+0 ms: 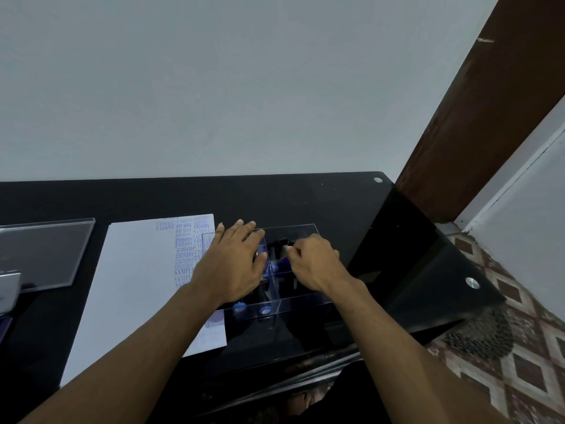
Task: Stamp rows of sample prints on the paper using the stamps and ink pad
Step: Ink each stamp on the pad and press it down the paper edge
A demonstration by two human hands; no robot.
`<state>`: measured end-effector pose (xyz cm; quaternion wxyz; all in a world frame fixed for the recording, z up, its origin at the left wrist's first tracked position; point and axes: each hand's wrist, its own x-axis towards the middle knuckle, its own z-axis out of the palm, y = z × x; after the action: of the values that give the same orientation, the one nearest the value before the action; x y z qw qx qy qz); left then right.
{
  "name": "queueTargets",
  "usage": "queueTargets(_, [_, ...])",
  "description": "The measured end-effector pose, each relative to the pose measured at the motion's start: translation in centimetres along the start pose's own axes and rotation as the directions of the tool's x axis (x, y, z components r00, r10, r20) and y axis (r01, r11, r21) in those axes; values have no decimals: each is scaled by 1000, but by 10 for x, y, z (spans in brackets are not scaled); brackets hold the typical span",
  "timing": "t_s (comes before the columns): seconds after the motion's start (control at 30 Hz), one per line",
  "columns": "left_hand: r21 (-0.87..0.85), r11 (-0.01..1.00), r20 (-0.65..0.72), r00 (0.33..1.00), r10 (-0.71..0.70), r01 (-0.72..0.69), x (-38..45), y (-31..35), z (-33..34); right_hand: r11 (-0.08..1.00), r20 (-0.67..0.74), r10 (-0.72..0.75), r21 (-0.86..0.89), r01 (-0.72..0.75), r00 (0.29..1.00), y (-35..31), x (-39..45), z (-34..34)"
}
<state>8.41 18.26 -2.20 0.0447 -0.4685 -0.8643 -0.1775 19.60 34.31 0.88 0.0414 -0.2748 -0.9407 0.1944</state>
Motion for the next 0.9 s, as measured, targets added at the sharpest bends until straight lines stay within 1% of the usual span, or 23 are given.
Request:
queueTargets(0.13, [-4,1000,12,1000,-7,7,1,1,-1,998,-206,-36,51,47,978,4,-4,3])
queueTargets(0.3, [2,1000,28,1000,-10,10,0,1,-3,993,-323,-59,79,89,945,5,-10,-3])
queueTargets(0.43, [3,1000,32,999,-5,5,0,1,-2,990,-356,-74,87,112,931,8,-14,-1])
queueTargets(0.57, [10,1000,35,999,-6,5,0,1,-2,980,-382,-46,161,115,923,11,-16,8])
queueTargets(0.73, [-13,1000,49,999,-9,9,1,2,-5,977,-427,-79,146,154,901,10,-18,11])
queueTargets(0.83, [-64,998,24,999,-26,27,0,2,-11,972,-454,-99,145,183,885,3,-20,10])
queueTargets(0.9, [-65,997,4,1000,-31,31,-5,-1,-18,968,-478,-128,132,215,869,-6,-22,9])
